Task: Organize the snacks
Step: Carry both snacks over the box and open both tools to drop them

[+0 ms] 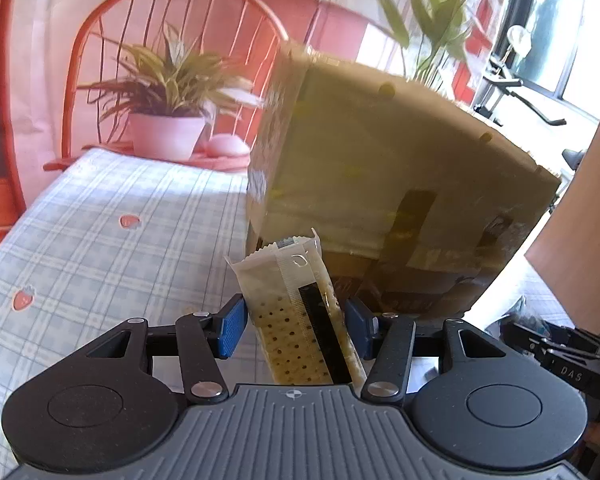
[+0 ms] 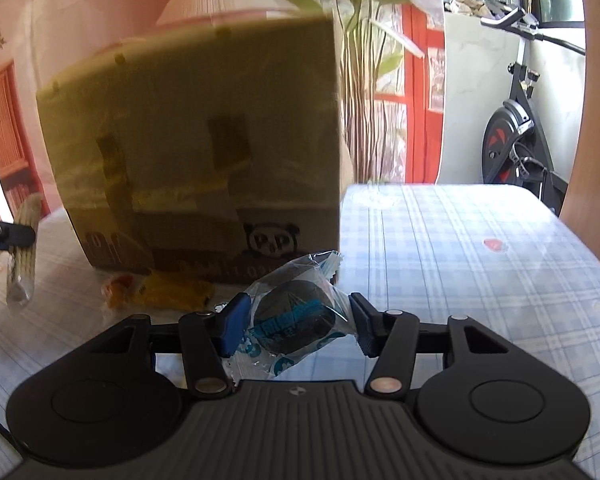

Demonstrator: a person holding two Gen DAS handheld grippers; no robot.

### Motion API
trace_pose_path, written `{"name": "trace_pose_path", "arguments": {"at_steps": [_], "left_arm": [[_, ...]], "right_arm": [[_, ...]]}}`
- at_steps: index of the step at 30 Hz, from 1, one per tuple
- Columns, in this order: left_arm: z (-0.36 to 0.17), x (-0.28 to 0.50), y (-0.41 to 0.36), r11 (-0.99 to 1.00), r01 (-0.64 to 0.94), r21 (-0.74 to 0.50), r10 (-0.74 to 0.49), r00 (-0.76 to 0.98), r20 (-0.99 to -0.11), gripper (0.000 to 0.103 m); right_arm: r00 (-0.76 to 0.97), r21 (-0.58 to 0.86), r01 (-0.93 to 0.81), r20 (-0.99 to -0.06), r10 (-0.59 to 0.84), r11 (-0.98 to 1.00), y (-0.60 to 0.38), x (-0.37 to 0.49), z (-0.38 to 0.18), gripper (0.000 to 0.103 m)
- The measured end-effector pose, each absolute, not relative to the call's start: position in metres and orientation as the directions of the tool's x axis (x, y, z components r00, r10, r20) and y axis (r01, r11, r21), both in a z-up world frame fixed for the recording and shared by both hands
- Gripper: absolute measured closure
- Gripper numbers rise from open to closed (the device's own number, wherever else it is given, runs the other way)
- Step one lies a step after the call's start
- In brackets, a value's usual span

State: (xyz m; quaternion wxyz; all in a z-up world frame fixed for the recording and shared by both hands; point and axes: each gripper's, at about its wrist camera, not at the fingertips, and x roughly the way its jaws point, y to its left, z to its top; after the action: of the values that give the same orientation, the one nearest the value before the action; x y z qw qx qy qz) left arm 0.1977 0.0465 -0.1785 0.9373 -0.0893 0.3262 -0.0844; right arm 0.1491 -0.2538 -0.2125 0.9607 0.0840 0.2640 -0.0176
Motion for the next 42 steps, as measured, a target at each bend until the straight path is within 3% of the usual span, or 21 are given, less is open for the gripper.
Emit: {"name": "trace_pose_path", "arguments": {"at_steps": [8, 21, 26, 35, 42], "left_arm": [[-0.145, 0.191, 0.048, 0.965, 0.149, -0.217, -0.245, 0.810, -0.533, 0.047], [-0.047, 0.222, 0.025, 0.942, 0.282, -0.183, -0.333, 0.856, -0.395, 0.047], [-0.025, 0.258, 0.002, 0.935, 0.317, -0.156, -0.353, 0.859, -0.371, 0.047], [-0.045, 0.341, -0.029, 0.950, 0.290, -0.117, -0.310, 0.828, -0.467, 0.049], [-0.065, 0.355, -0.036, 0.942, 0.315, -0.116, -0.328, 0.791, -0.516, 0.050]], "right_arm": [[0.915, 0.164, 0.036, -0.402, 0.033, 0.986, -0.249, 0.143, -0.168, 0.047], [0.972, 0.167, -0.054, -0.216, 0.090, 0.984, -0.249, 0.176, -0.066, 0.047], [0.973, 0.148, -0.051, -0.216, 0.082, 0.988, -0.251, 0.215, -0.050, 0.047], [0.959, 0.152, -0.025, -0.276, 0.066, 0.988, -0.252, 0.270, -0.062, 0.047], [0.943, 0.176, -0.015, -0.324, 0.072, 0.984, -0.257, 0.280, -0.082, 0.047]]}}
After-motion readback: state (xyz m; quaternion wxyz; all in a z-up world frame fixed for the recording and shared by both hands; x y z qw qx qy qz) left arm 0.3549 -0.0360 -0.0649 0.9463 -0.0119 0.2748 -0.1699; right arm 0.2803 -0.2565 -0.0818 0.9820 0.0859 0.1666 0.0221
